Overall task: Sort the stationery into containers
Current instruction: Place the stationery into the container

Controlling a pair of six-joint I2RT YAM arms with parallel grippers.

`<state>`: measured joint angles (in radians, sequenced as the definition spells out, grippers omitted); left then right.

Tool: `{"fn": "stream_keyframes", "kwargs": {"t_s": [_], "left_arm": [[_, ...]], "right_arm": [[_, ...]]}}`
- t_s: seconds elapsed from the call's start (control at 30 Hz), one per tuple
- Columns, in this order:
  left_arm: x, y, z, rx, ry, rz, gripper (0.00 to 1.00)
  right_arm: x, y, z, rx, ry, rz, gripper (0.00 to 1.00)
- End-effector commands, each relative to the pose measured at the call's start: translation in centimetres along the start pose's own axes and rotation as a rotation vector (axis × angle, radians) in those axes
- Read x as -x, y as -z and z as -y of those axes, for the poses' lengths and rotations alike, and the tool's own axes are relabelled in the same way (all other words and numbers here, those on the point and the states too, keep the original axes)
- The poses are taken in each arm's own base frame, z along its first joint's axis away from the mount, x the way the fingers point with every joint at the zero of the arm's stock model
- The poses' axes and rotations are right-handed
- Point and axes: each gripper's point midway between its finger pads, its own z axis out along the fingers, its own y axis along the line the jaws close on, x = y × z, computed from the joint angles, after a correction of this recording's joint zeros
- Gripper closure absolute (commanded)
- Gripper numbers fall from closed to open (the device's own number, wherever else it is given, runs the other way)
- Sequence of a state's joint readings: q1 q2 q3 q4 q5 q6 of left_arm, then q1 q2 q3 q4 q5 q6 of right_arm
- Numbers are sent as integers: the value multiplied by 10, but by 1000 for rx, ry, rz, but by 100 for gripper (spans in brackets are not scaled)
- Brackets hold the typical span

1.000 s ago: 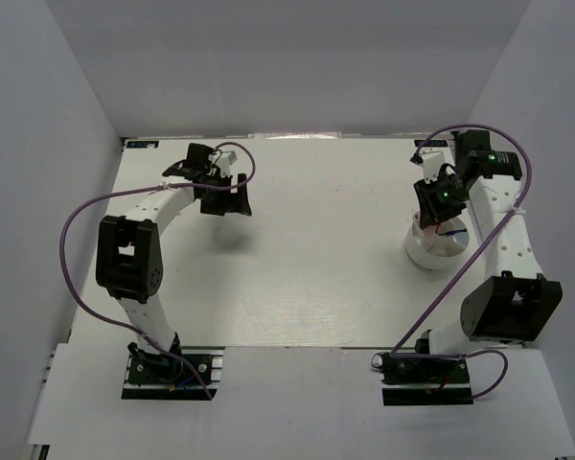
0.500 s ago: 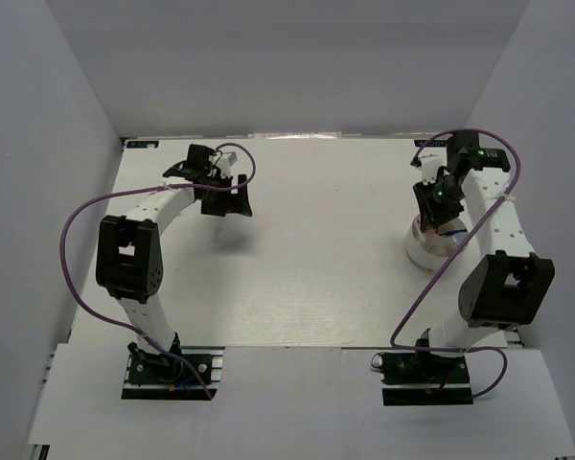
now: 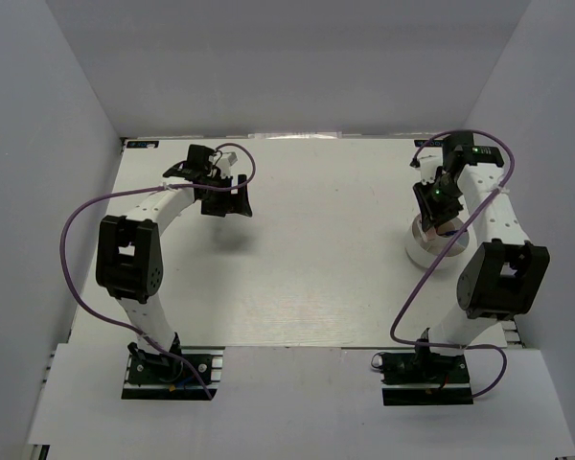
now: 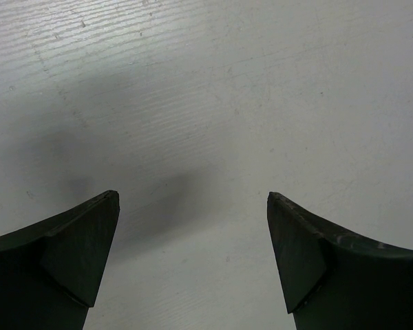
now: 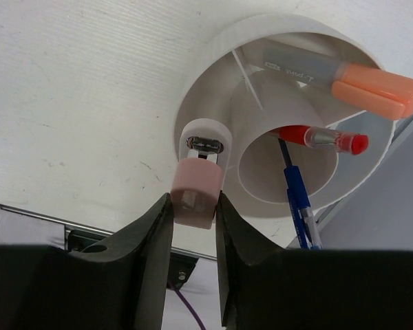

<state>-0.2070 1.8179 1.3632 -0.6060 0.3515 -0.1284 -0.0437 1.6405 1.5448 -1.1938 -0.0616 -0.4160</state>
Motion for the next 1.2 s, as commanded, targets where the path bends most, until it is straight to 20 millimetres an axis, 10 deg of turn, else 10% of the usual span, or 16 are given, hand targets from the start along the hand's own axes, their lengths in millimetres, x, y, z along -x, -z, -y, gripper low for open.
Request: {"fn": "stream_keyframes", "kwargs": {"t_s": [0.0, 0.87, 1.17], "left_arm": [[5, 10, 10, -25, -14, 27, 2], [0, 6, 8, -21, -2, 21, 2], [3, 5, 9, -26, 3, 20, 2]], "right_arm": [[15, 8, 7, -40, -12, 43, 100], [16, -9, 5, -48, -20, 1, 98], [16, -8, 4, -54, -21, 3, 55]]}}
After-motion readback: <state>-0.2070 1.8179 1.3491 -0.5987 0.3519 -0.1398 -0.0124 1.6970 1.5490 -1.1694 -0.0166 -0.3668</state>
